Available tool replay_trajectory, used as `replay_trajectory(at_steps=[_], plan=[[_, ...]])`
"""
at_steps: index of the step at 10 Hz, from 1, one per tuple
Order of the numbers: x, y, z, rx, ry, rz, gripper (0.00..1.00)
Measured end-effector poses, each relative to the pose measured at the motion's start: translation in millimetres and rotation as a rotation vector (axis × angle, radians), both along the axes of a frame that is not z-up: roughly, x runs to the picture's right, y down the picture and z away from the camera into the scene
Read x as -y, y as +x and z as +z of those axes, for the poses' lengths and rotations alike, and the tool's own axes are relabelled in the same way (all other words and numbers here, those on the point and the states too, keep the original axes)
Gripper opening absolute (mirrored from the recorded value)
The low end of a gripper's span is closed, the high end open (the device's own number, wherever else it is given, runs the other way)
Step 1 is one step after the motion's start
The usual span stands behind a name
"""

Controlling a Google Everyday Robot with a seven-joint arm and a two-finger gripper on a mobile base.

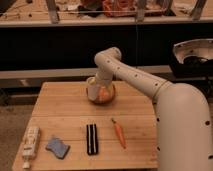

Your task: Place the ceramic cup in the ceramic bowl

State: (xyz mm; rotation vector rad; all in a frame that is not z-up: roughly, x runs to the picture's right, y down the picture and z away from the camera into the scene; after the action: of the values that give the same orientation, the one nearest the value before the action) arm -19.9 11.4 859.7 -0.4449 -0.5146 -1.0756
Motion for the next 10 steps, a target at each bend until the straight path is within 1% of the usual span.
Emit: replay_trajectory(at_steps=[10], plan=[[7.8, 3.2, -2.3, -0.006, -0.016, 0.024, 0.80]])
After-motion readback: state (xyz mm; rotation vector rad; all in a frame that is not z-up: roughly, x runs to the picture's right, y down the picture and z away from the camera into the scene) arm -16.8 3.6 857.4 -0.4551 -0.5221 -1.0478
